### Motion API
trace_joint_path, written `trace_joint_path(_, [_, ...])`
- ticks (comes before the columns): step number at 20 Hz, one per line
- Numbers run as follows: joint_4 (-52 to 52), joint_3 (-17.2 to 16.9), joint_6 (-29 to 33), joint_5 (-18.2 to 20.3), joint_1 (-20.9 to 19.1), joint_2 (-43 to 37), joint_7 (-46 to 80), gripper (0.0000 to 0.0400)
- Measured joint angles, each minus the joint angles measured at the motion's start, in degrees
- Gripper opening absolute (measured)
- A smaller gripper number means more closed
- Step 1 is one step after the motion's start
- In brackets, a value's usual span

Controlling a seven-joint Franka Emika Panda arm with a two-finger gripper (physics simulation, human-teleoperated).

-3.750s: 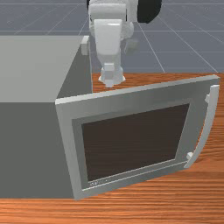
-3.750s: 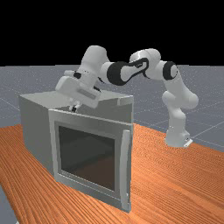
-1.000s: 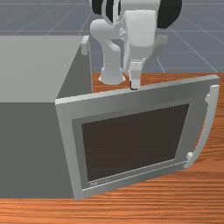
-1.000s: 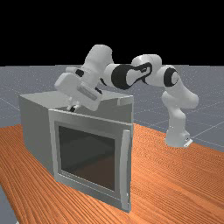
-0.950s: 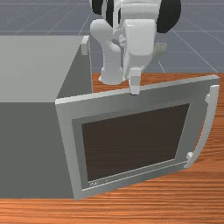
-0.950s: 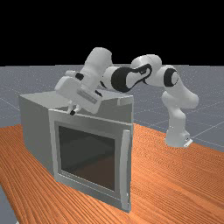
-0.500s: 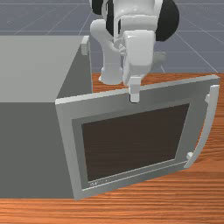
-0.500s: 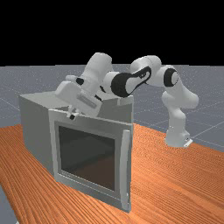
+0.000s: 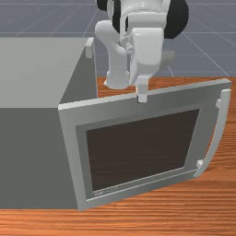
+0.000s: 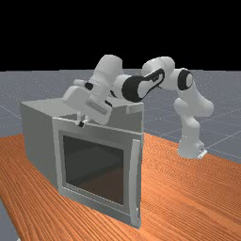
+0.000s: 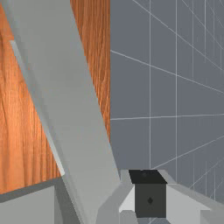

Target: Close the microwave

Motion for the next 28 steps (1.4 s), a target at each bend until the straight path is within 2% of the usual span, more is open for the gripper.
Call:
trace_joint_path(2, [-1.4,-0.1,2.3,-0.2,0.0,-0.5,0.1,0.0000])
trace_joint_path(3, [-5.1,-0.1,5.0,-0.4,0.1,-2.5,0.2,0.0000])
trace_joint_path(4, [-9.9,1.4,9.6,0.3,-1.1,-4.8,-2.8,0.0000])
trace_joint_path(8, [-18.3,1.7,14.0,0.1,-1.5,-10.1,-3.5,0.0000])
trace_joint_path(13, [-28.4,0.0,17.9,-1.8,-0.1,-17.4,-0.2,0.0000])
trace_joint_path(16, [-33.5,-0.6,22.5,-2.7,0.4,-20.6,0.8,0.0000])
trace_joint_path(19, [-31.1,-0.5,19.8,-2.6,0.4,-21.9,0.5,0.0000])
trace_joint_path(21, [-25.7,-0.7,11.5,-2.9,0.7,-22.0,1.8,0.0000])
trace_joint_path(23, [-16.5,-1.1,8.5,-2.9,1.0,-16.8,2.3,0.0000])
trace_joint_path(24, [-6.3,0.3,1.9,-1.1,-0.1,-11.2,-1.0,0.0000])
trace_joint_path(25, [3.1,0.3,-1.9,-0.9,-0.1,-5.7,-1.4,0.0000])
trace_joint_path(26, [-2.6,0.2,3.1,-1.1,-0.2,-7.8,-1.1,0.0000])
trace_joint_path(27, [8.9,0.3,-1.7,-0.9,-0.2,-1.2,-1.5,0.0000])
trace_joint_path(28, [8.8,0.3,-1.8,-0.9,-0.3,-1.0,-1.5,0.0000])
